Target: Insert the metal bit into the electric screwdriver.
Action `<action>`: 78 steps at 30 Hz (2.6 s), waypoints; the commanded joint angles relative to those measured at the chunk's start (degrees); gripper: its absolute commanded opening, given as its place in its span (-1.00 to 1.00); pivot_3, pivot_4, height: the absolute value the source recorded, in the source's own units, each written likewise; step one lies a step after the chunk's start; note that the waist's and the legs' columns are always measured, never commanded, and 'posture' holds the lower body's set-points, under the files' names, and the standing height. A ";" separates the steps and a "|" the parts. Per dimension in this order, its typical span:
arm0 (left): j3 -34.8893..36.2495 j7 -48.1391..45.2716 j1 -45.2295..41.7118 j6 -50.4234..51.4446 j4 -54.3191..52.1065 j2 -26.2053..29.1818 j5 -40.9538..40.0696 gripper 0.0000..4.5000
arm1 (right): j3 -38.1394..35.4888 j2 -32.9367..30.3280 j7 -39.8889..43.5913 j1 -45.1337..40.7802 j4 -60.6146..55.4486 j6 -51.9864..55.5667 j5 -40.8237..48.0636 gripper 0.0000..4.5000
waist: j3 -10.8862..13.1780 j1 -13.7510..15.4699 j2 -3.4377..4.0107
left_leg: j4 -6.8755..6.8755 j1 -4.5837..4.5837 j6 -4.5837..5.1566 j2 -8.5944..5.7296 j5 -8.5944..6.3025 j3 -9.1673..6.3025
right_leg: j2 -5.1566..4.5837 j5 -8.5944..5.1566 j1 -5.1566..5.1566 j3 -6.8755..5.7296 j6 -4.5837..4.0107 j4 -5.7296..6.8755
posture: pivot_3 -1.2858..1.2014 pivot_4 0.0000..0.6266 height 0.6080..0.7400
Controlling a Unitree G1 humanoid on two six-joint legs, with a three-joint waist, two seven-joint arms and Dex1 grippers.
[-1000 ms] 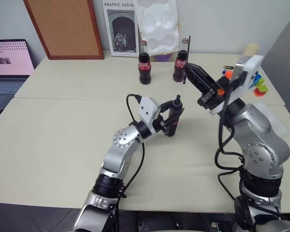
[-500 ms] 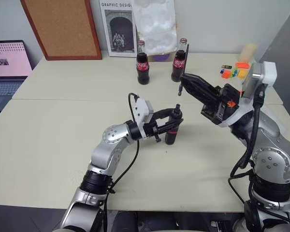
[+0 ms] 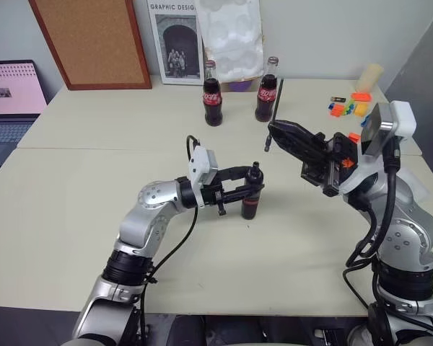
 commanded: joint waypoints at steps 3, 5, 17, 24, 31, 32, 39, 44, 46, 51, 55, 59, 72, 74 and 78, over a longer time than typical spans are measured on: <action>0.33 -2.78 0.88 -0.94 -2.45 1.70 -0.50 -0.28 | 0.35 -0.04 2.29 0.09 -0.49 -1.59 1.69 -1.00 | 0.00 0.05 0.00 | 0.01 0.00 0.00 0.00 0.00 0.00 | 0.00 0.00 0.00 0.00 0.00 0.00 | 0.03 -0.52 1.00; 0.28 -3.11 0.81 -1.63 -1.91 1.82 0.03 -0.28 | 0.64 -0.23 3.18 -0.32 0.27 -1.64 1.43 -1.00 | 0.00 0.05 0.00 | 0.01 0.00 0.00 0.00 0.00 0.00 | 0.00 0.00 0.00 0.00 -0.01 0.00 | 0.03 -0.52 1.00; 2.25 4.47 1.94 -0.19 -5.56 -0.97 -0.68 -0.28 | 1.91 0.89 -1.51 0.21 -2.34 -2.85 -1.44 -1.00 | 0.01 0.05 0.01 | 0.01 0.00 0.00 0.00 0.00 0.00 | 0.00 0.00 -0.01 0.01 -0.01 0.02 | 0.03 -0.52 1.00; 1.74 5.45 2.62 -0.07 -6.26 -1.84 -0.19 -0.28 | 2.46 0.37 -4.15 1.45 -3.56 -2.81 -2.52 -1.00 | 0.01 0.09 0.01 | 0.02 -0.01 0.00 0.00 0.00 0.00 | -0.01 0.00 -0.01 0.00 -0.01 0.01 | 0.03 -0.52 1.00; 2.05 9.53 1.39 -0.52 -6.71 -4.67 0.56 -0.28 | 2.77 0.95 -8.30 -0.32 -3.53 -3.79 -5.62 -1.00 | 0.01 0.10 0.01 | 0.03 0.00 0.00 0.00 0.00 0.00 | 0.00 0.00 -0.01 0.00 0.00 0.02 | 0.03 -0.52 1.00; 1.94 9.61 1.52 -0.52 -6.80 -4.71 0.56 -0.28 | 2.80 0.94 -8.44 -0.31 -3.55 -3.82 -5.66 -1.00 | 0.01 0.08 0.01 | 0.02 -0.01 0.00 0.00 0.00 0.00 | 0.00 0.00 -0.02 0.01 0.00 0.02 | 0.03 -0.52 1.00; 1.66 9.19 2.05 -0.62 -7.16 -4.42 0.26 -0.28 | 2.77 0.98 -8.45 0.44 -4.05 -4.42 -5.00 -1.00 | 0.01 0.09 0.01 | 0.01 -0.02 0.00 0.00 0.00 0.00 | -0.01 0.00 -0.02 0.01 -0.01 0.00 | 0.03 -0.52 1.00; 1.73 5.34 1.71 0.61 -6.85 -3.02 -1.83 -0.28 | 1.74 0.45 -5.79 1.23 -3.35 -4.24 -1.90 -1.00 | 0.01 0.09 0.01 | 0.01 -0.02 0.00 0.00 0.00 0.00 | 0.00 0.00 -0.03 0.00 -0.01 0.01 | 0.03 -0.52 1.00; 1.37 3.18 1.82 1.35 -7.08 -2.08 -2.66 -0.28 | 1.31 -0.08 -4.40 1.28 -2.74 -4.15 -0.94 -1.00 | 0.01 0.08 0.01 | 0.01 -0.02 0.00 0.00 0.00 0.00 | -0.01 0.00 -0.02 0.00 -0.01 0.01 | 0.03 -0.52 1.00; 0.52 -0.70 2.09 0.32 -6.52 -0.40 -2.21 -0.28 | 0.80 -1.77 -0.21 1.33 -1.16 -2.29 3.17 -1.00 | 0.01 0.08 0.01 | 0.01 -0.02 0.00 0.00 0.00 0.00 | 0.00 0.00 -0.02 0.00 -0.01 0.01 | 0.03 -0.52 1.00; 0.34 -2.05 2.81 -1.71 -5.66 0.13 -0.85 -0.28 | 1.17 -2.54 1.44 1.30 -0.15 -2.00 3.88 -1.00 | 0.01 0.09 0.01 | 0.01 -0.02 0.00 0.00 0.00 0.00 | 0.00 0.00 -0.02 0.00 -0.02 0.01 | 0.03 -0.52 1.00; 0.34 -2.84 4.16 -3.10 -5.89 0.76 -0.05 -0.28 | 1.31 -2.55 1.89 1.13 0.25 -0.66 5.85 -1.00 | 0.01 0.07 0.02 | 0.01 -0.02 0.00 0.00 0.00 0.00 | 0.00 0.00 -0.02 0.01 -0.02 0.01 | 0.03 -0.52 1.00; 0.78 -2.68 9.09 -6.61 -6.29 2.92 1.02 -0.28 | 1.89 -2.36 2.55 0.91 0.82 1.72 9.03 -1.00 | 0.01 0.06 0.02 | 0.02 0.01 0.00 0.01 0.00 0.00 | 0.00 -0.01 -0.01 0.01 -0.01 0.02 | 0.03 -0.52 1.00; 0.72 -2.65 9.07 -6.81 -6.07 3.00 1.02 -0.28 | 2.37 -2.20 3.16 0.87 1.06 1.13 8.01 -1.00 | 0.01 0.06 0.02 | 0.02 0.01 0.00 0.01 0.00 0.00 | 0.00 -0.02 -0.01 0.00 -0.01 0.02 | 0.03 -0.52 1.00; 0.45 -2.77 8.83 -7.53 -5.44 2.83 1.26 -0.28 | 3.66 -1.49 4.08 0.65 1.74 0.10 5.96 -1.00 | 0.01 0.05 0.02 | 0.02 0.02 0.00 0.01 0.00 0.00 | 0.00 -0.02 -0.01 0.01 0.01 0.03 | 0.03 -0.52 1.00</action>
